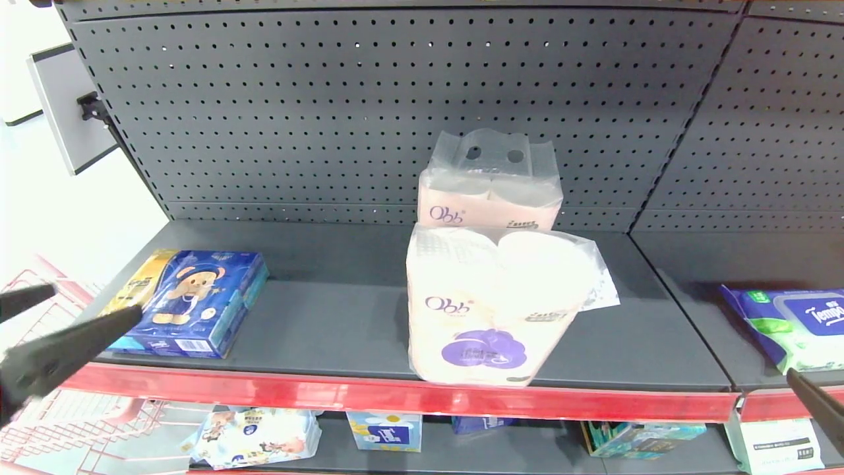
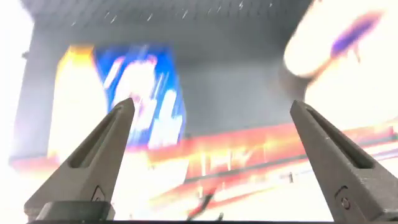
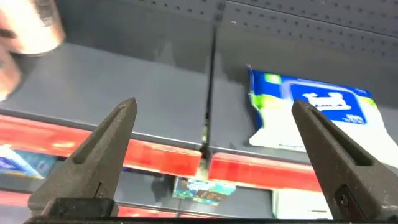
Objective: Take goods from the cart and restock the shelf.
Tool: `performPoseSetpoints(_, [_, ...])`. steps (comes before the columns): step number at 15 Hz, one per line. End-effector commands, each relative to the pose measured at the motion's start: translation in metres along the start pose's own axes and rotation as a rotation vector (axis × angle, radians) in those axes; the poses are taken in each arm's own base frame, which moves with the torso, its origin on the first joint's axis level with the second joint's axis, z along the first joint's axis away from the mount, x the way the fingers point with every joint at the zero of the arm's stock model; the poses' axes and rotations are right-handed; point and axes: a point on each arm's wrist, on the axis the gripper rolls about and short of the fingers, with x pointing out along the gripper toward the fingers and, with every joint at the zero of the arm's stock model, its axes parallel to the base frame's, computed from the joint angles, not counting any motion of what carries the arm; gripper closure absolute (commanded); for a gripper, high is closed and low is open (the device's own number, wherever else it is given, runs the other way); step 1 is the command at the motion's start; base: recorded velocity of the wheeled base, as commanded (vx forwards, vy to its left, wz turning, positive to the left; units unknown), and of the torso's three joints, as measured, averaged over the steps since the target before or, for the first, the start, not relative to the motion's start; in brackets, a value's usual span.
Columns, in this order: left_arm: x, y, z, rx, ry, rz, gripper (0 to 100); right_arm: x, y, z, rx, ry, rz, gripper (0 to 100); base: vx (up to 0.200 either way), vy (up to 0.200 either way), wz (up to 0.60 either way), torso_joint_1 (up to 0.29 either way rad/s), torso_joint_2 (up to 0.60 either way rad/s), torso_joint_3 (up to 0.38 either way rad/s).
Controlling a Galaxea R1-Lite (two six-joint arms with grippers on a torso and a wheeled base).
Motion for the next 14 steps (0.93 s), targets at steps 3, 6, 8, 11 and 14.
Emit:
performPoseSetpoints(3, [-0.122,-0.002,-0.116,-0.038,-0.025,0.225,0,-0.012,0.004,-0.014,0.108,0.01,-0.02,0,0.0,0.0,0.0,0.0,0.0,0.0])
performPoseSetpoints(6, [-0.108,-0.016,-0.141,-0.115,-0.007,0.39,0,-0.018,0.008,-0.026,0.134,0.104,0.0,0,0.0,0.0,0.0,0.0,0.0,0.0])
performPoseSetpoints(8, [-0.108,-0.016,-0.155,-0.077,-0.091,0.306,0,-0.037,0.015,-0.031,0.102,0.023,0.119,0,0.0,0.0,0.0,0.0,0.0,0.0])
performPoseSetpoints(11, [-0.098,-0.016,-0.153,-0.029,-0.16,0.191,0,-0.074,0.025,-0.067,0.083,-0.011,0.16,0,0.0,0.0,0.0,0.0,0.0,0.0])
performPoseSetpoints(14, [-0.078,-0.005,-0.167,0.001,-0.186,0.344,0,-0.073,0.019,-0.069,0.185,0.059,-0.116,0,0.0,0.0,0.0,0.0,0.0,0.0])
